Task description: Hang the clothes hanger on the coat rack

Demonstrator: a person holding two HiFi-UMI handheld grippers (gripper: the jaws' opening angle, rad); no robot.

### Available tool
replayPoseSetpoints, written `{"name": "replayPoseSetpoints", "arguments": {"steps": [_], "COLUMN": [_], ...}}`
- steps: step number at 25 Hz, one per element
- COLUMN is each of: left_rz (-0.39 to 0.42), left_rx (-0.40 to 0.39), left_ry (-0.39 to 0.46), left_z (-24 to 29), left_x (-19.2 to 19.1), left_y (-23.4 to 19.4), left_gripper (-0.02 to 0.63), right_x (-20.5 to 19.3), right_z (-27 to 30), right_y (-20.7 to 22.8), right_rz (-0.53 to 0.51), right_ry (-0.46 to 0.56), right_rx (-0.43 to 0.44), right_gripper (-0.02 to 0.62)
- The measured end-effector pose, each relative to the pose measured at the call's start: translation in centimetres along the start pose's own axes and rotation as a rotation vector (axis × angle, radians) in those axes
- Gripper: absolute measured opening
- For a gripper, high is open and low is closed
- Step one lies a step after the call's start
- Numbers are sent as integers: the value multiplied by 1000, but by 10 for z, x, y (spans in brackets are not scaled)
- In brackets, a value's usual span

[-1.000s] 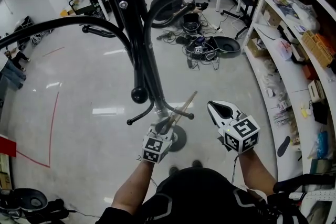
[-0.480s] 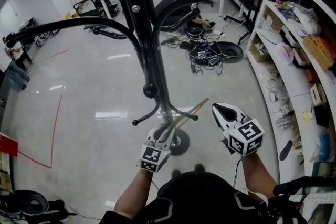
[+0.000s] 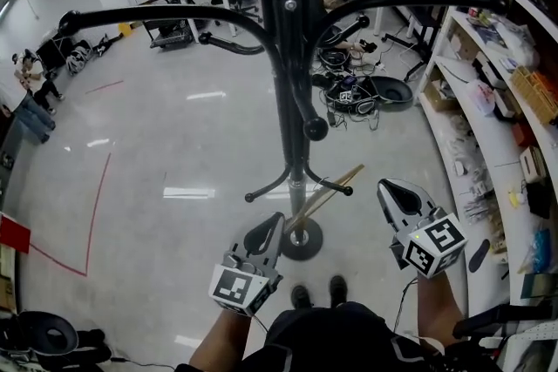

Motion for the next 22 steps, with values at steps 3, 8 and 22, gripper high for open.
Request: {"name": "replayPoseSetpoints", "arguments": {"steps": [3,8,22], "left_rz": [3,-43,27], "left_rx": [-13,6,92], "left_ry": [-7,-9,-6], "left_z": [-14,-36,-133], "left_x": [13,31,61], "left_y": [0,16,182], "left_gripper": [1,2,2], "right_x": [1,2,7], "right_z": [-9,-30,-203], "right_y": [-15,-25,-71], "right_rz": [-3,-8,-65], "right_ry": [7,17,41], "right_rx": [3,13,142], "right_gripper": [8,8,8]}}
Point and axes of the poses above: the fingertips, and each gripper's own axes: z forward along the fingers, y to its right, x out of its top, the point moved 1 cm from there along -z, backward along the fingers, and after that the axes turned 7 degrees about y, right-handed, at the moved point
